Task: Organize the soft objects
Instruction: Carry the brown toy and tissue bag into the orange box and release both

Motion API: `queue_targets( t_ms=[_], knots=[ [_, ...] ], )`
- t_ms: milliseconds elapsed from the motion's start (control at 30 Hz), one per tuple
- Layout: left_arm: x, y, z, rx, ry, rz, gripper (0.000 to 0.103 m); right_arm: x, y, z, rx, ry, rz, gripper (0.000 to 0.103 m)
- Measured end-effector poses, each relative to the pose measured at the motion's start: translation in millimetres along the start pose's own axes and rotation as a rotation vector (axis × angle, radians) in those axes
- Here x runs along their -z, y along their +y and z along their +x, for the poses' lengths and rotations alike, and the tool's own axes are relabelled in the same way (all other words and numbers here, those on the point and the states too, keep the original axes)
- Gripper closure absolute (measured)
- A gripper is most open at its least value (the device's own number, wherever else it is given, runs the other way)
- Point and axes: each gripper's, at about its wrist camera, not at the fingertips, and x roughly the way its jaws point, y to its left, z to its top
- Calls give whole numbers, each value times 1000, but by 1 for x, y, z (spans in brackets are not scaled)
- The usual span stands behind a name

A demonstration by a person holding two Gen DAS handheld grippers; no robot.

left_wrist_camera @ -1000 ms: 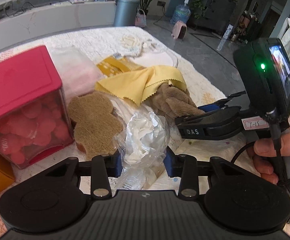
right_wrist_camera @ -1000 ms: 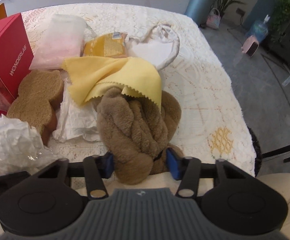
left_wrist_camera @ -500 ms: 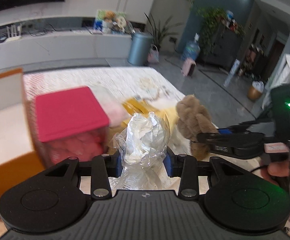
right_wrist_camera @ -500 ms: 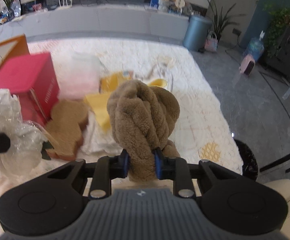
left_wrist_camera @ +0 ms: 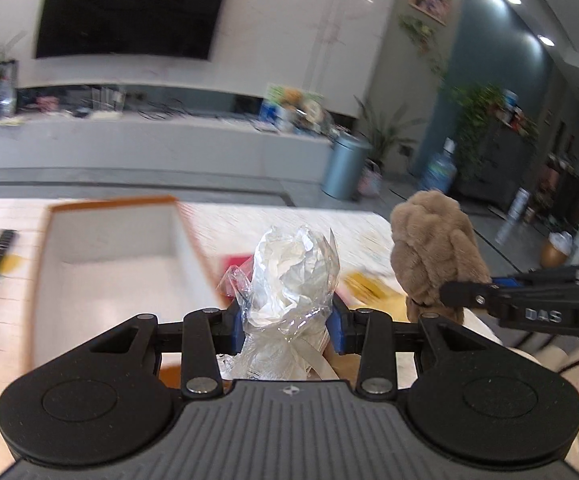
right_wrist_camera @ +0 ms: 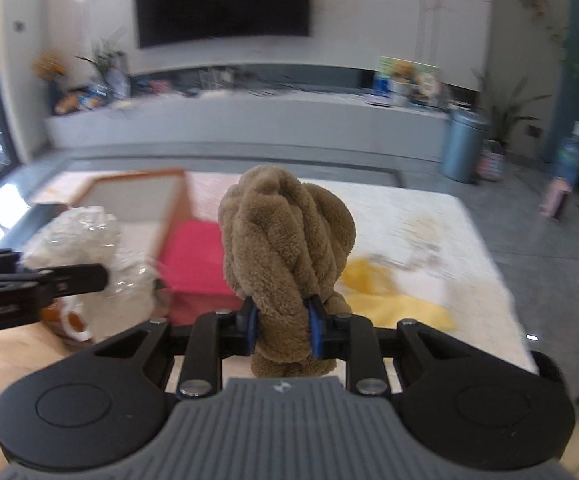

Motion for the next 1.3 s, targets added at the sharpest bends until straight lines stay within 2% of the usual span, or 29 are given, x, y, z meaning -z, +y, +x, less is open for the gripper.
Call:
queue_targets(
  t_ms=[233, 367, 433, 500, 700, 833, 1000, 1133, 1300],
  knots=[
    [-21, 50, -20, -107, -59, -70, 59, -35, 64, 16, -187, -48, -31, 79],
    [-30, 75, -17, -135, -47, -94, 59, -52, 89, 50, -305, 14, 42, 79],
    [-31, 82, -8, -171, -15, -78, 59, -55, 99, 73, -331, 56, 65, 79],
    [-27, 94, -2, -191, 34, -69, 59, -55, 111, 94, -327, 97, 56, 79],
    [-16, 127, 29, -175, 180, -100, 59, -51, 137, 159, -300, 242, 25, 79],
    [-7, 144, 47, -168, 243, -102, 59, -41, 142, 194, -277, 349, 24, 78],
    [-1, 150, 65, -164, 314, -92, 58, -33, 143, 225, -262, 434, 31, 76],
    [1, 153, 78, -195, 350, -68, 56, -28, 147, 240, -256, 469, 24, 73],
    [4, 158, 83, -215, 383, -87, 51, -26, 156, 239, -240, 457, -21, 70]
  ],
)
